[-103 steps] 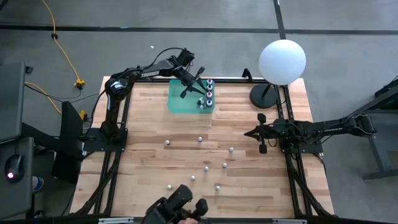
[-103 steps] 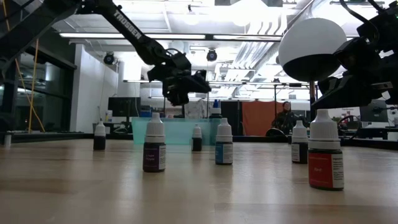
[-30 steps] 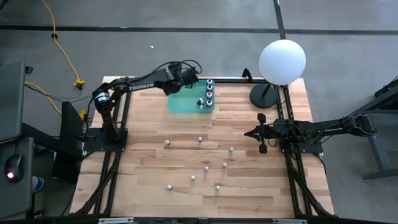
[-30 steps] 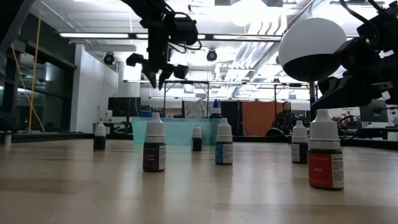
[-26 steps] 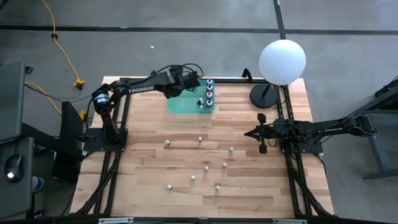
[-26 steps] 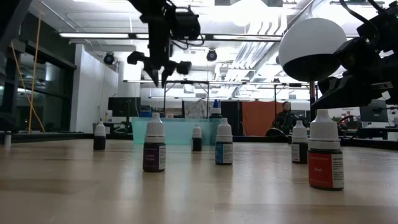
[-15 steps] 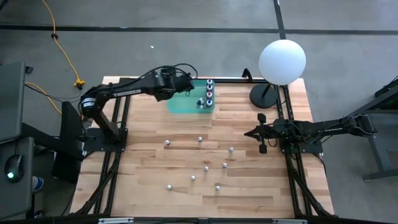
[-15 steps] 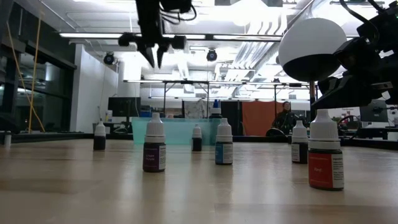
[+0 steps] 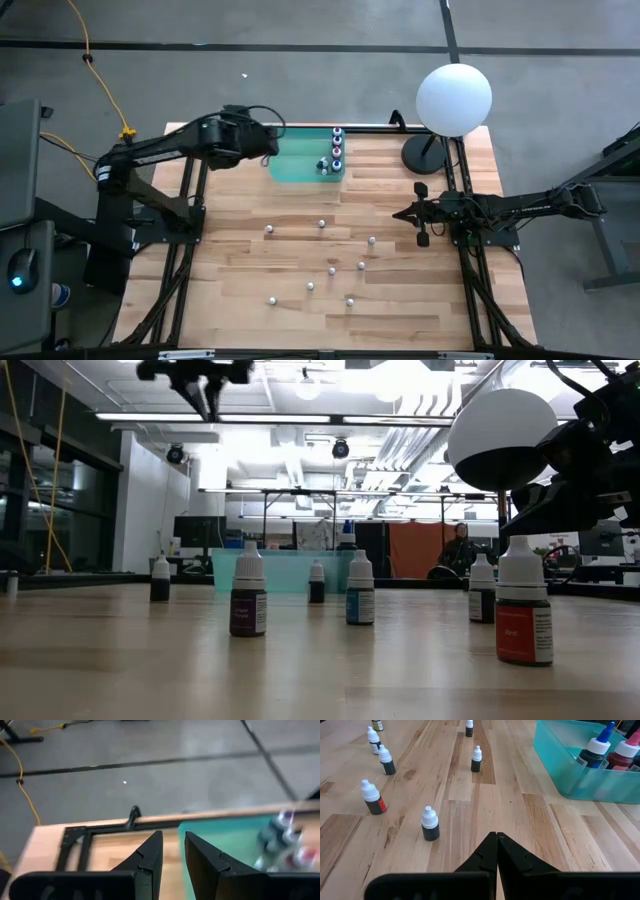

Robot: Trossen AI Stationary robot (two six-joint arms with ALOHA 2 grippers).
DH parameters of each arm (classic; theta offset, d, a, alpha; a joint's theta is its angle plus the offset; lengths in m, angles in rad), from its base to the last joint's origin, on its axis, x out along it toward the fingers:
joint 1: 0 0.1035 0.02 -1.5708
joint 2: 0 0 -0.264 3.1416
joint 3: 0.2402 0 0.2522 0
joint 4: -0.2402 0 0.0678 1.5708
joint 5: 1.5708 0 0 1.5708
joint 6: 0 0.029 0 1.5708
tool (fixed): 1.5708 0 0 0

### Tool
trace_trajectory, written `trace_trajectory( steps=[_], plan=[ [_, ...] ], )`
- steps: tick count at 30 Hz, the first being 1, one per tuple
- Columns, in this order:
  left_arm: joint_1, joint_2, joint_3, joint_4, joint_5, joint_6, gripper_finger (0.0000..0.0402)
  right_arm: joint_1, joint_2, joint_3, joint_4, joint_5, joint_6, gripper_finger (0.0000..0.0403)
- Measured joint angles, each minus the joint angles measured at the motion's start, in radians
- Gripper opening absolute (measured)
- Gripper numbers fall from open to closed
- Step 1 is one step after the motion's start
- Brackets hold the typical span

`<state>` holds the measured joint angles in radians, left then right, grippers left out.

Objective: Pick & Place food coloring
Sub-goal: Put the small black food coloring bottle into the blue transparent bin

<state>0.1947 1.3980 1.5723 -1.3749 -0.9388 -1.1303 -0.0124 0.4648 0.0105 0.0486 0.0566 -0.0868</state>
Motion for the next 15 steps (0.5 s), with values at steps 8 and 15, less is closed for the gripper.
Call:
trace_trajectory(
  steps=[8, 15],
  plan=[
    [-0.007, -0.072, 0.0, -0.134, 0.065, 0.055, 0.0076, 0.0, 0.0, 0.0, 0.0, 0.0, 0.0, 0.0],
    [-0.008, -0.136, -0.005, -0.196, 0.067, -0.06, 0.0076, 0.0, 0.0, 0.0, 0.0, 0.0, 0.0, 0.0]
  ],
)
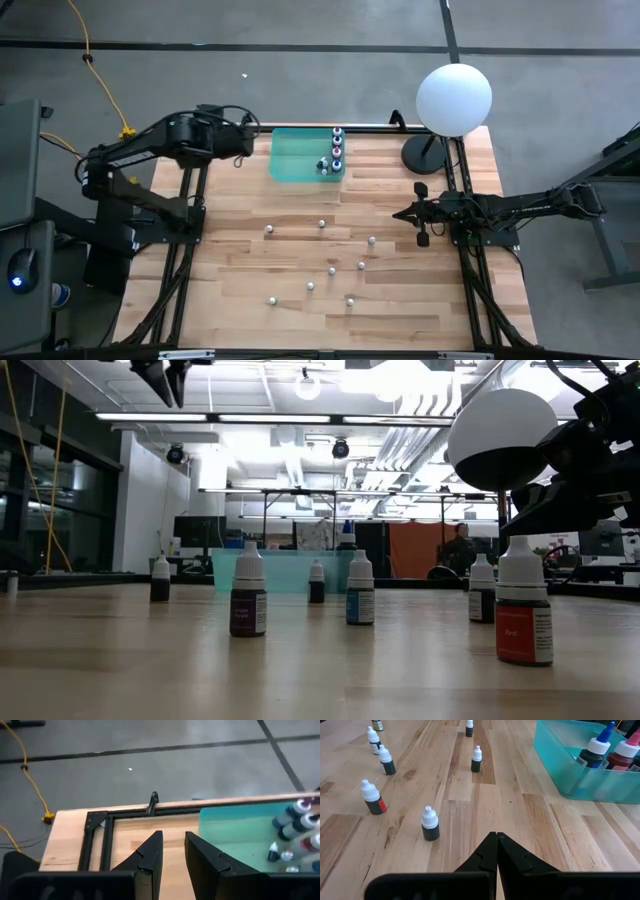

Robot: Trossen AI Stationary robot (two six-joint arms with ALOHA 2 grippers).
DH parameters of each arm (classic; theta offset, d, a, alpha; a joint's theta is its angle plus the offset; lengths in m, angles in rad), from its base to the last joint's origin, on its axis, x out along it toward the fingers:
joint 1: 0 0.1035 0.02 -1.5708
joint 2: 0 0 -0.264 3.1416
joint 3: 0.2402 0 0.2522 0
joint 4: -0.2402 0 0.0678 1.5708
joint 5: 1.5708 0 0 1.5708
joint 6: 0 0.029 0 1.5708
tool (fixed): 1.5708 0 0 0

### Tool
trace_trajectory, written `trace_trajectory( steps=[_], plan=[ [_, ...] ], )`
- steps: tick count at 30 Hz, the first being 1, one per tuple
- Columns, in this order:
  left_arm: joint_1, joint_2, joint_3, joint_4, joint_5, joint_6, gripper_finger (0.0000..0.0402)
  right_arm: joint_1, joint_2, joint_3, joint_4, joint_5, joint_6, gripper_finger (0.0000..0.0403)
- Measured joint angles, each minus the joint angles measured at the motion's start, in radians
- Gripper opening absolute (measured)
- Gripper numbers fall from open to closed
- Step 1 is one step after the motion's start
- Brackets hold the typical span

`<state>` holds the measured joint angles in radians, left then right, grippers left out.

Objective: Pick & Place food coloring
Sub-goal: Put the small black food coloring bottle into the blue transparent bin

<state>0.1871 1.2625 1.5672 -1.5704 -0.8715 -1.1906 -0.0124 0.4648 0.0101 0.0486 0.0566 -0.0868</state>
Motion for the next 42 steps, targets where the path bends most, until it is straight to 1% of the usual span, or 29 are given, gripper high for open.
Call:
trace_trajectory(
  steps=[3, 5, 9, 13, 16, 18, 20, 22, 24, 28, 31, 35, 37, 39, 42],
  plan=[
    [0.002, -0.038, -0.013, -0.002, 0.043, 0.14, 0.0076, 0.0, 0.0, 0.0, 0.0, 0.0, 0.0, 0.0],
    [0.002, -0.057, -0.017, -0.003, 0.091, 0.246, 0.0076, 0.0, 0.0, 0.0, 0.0, 0.0, 0.0, 0.0],
    [0.002, -0.071, -0.017, 0.021, 0.265, 0.257, 0.0076, 0.0, 0.0, 0.0, 0.0, 0.0, 0.0, 0.0],
    [-0.003, -0.07, -0.018, 0.029, 0.309, 0.32, 0.0076, 0.0, 0.0, 0.0, 0.0, 0.0, 0.0, 0.0],
    [-0.032, -0.069, -0.018, 0.038, 0.322, 0.377, 0.0076, 0.0, 0.0, 0.0, 0.0, 0.0, 0.0, 0.0],
    [-0.052, -0.068, -0.018, 0.055, 0.321, 0.382, 0.0076, 0.0, 0.0, 0.0, 0.0, 0.0, 0.0, 0.0],
    [-0.083, -0.07, -0.018, 0.069, 0.298, 0.388, 0.0076, 0.0, 0.0, 0.0, 0.0, 0.0, 0.0, 0.0],
    [-0.112, -0.082, -0.019, 0.078, 0.257, 0.402, 0.0076, 0.0, 0.0, 0.0, 0.0, 0.0, 0.0, 0.0],
    [-0.152, -0.106, -0.025, 0.079, 0.187, 0.401, 0.0076, 0.0, 0.0, 0.0, 0.0, 0.0, 0.0, 0.0],
    [-0.248, -0.167, -0.082, 0.089, 0.092, 0.321, 0.0076, 0.0, 0.0, 0.0, 0.0, 0.0, 0.0, 0.0],
    [-0.312, -0.222, -0.148, 0.113, 0.047, 0.244, 0.0076, 0.0, 0.0, 0.0, 0.0, 0.0, 0.0, 0.0],
    [-0.392, -0.304, -0.25, 0.167, 0.041, 0.165, 0.0076, 0.0, 0.0, 0.0, 0.0, 0.0, 0.0, 0.0],
    [-0.435, -0.342, -0.308, 0.205, 0.049, 0.162, 0.0076, 0.0, 0.0, 0.0, 0.0, 0.0, 0.0, 0.0],
    [-0.483, -0.382, -0.371, 0.26, 0.058, 0.197, 0.0076, 0.0, 0.0, 0.0, 0.0, 0.0, 0.0, 0.0],
    [-0.54, -0.443, -0.472, 0.366, 0.1, 0.292, 0.0076, 0.0, 0.0, 0.0, 0.0, 0.0, 0.0, 0.0]
  ],
)
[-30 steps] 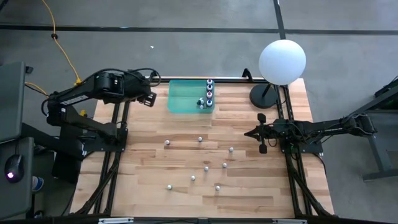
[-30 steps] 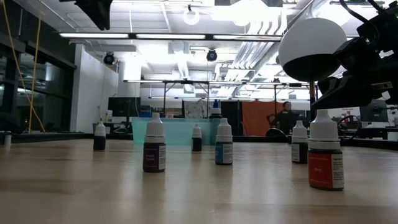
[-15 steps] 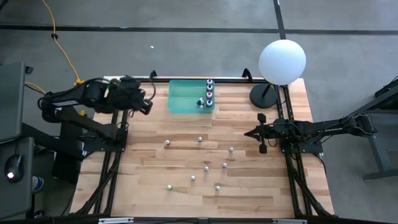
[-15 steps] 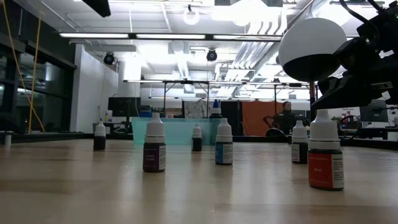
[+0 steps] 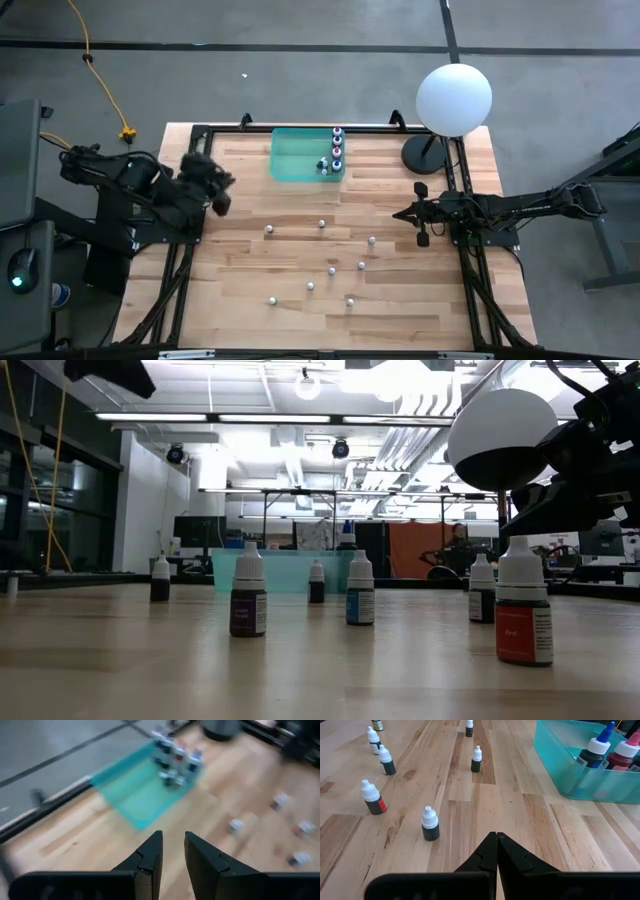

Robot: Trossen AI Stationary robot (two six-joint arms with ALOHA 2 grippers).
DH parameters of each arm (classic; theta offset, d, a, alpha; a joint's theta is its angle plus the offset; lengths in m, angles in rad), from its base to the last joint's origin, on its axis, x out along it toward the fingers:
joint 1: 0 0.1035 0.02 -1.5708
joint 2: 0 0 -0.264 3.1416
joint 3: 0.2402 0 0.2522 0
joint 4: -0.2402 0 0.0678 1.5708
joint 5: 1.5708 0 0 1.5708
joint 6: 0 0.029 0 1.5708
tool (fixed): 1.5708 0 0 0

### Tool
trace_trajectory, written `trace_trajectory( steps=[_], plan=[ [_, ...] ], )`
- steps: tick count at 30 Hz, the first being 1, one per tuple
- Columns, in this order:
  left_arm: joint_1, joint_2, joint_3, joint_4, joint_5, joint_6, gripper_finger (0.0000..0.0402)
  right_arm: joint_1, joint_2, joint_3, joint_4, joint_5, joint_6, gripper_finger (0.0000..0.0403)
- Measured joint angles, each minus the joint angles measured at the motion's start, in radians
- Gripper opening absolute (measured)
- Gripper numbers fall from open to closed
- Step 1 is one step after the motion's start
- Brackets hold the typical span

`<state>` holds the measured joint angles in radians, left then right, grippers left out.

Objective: Pick & Place food coloring
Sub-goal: Put the small black food coloring bottle into the blue transparent bin

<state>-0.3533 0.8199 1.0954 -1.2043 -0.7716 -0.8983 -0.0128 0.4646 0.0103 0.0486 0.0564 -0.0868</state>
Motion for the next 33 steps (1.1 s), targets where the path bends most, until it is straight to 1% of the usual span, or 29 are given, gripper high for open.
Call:
trace_trajectory(
  steps=[3, 7, 10, 12, 14, 15, 19, 22, 28, 33],
  plan=[
    [-0.028, -0.055, -0.11, 0.158, 0.059, 0.137, 0.0076, 0.0, 0.0, 0.0, 0.0, 0.0, 0.0, 0.0],
    [-0.027, -0.129, -0.259, 0.38, 0.188, 0.357, 0.0076, 0.0, 0.0, 0.0, 0.0, 0.0, 0.0, 0.0],
    [-0.026, -0.163, -0.348, 0.506, 0.278, 0.487, 0.0076, 0.0, 0.0, 0.0, 0.0, 0.0, 0.0, 0.0],
    [-0.02, -0.179, -0.39, 0.554, 0.297, 0.546, 0.0076, 0.0, 0.0, 0.0, 0.0, 0.0, 0.0, 0.0],
    [0.013, -0.188, -0.412, 0.581, 0.335, 0.584, 0.0076, 0.0, 0.0, 0.0, 0.0, 0.0, 0.0, 0.0],
    [0.038, -0.189, -0.416, 0.583, 0.371, 0.604, 0.0076, 0.0, 0.0, 0.0, 0.0, 0.0, 0.0, 0.0],
    [0.167, -0.161, -0.419, 0.576, 0.566, 0.651, 0.0076, 0.0, 0.0, 0.0, 0.0, 0.0, 0.0, 0.0],
    [0.254, -0.122, -0.419, 0.573, 0.667, 0.663, 0.0076, 0.0, 0.0, 0.0, 0.0, 0.0, 0.0, 0.0],
    [0.364, -0.041, -0.419, 0.542, 0.742, 0.726, 0.0076, 0.0, 0.0, 0.0, 0.0, 0.0, 0.0, 0.0],
    [0.395, 0.014, -0.419, 0.519, 0.802, 0.792, 0.0076, 0.0, 0.0, 0.0, 0.0, 0.0, 0.0, 0.0]
  ],
)
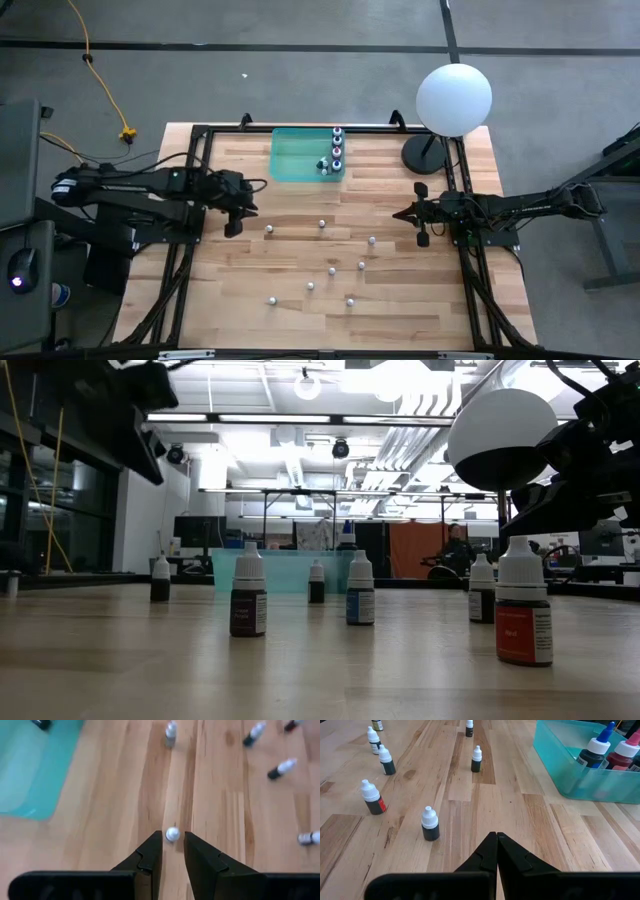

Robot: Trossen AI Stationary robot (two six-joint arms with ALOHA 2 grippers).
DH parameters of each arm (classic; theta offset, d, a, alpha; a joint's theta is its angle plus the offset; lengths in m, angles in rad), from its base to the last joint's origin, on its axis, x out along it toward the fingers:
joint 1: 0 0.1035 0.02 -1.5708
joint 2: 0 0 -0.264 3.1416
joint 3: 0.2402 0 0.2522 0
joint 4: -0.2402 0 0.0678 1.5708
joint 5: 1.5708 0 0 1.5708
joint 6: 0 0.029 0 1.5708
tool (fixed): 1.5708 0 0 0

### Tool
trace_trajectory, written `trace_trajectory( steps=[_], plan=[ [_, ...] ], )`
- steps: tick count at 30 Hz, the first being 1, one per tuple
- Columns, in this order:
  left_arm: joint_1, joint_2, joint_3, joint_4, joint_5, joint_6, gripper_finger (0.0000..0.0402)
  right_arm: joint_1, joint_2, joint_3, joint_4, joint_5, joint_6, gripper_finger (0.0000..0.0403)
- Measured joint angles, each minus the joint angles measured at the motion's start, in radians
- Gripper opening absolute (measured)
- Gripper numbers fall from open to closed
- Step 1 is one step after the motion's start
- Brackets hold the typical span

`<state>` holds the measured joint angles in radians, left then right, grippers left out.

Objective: Pick & Place food coloring
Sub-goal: Put the small black food coloring bottle into the blue transparent bin

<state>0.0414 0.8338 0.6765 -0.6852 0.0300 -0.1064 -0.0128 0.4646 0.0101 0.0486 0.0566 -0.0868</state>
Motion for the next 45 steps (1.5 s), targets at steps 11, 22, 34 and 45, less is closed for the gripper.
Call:
trace_trajectory(
  steps=[11, 22, 34, 45],
  plan=[
    [0.007, 0.14, 0.0, 0.01, 0.008, 0.202, 0.0076, 0.0, 0.0, 0.0, 0.0, 0.0, 0.0, 0.0],
    [0.007, 0.192, -0.013, 0.05, 0.003, 0.211, 0.008, 0.0, 0.0, 0.0, 0.0, 0.0, 0.0, 0.0],
    [0.004, 0.207, -0.082, 0.17, 0.01, 0.181, 0.0233, 0.0, 0.0, 0.0, -0.001, 0.0, 0.0, 0.0],
    [-0.033, 0.326, -0.083, 0.26, -0.004, 0.18, 0.026, 0.0, 0.0, 0.0, -0.001, 0.0, 0.0, 0.0]
  ],
)
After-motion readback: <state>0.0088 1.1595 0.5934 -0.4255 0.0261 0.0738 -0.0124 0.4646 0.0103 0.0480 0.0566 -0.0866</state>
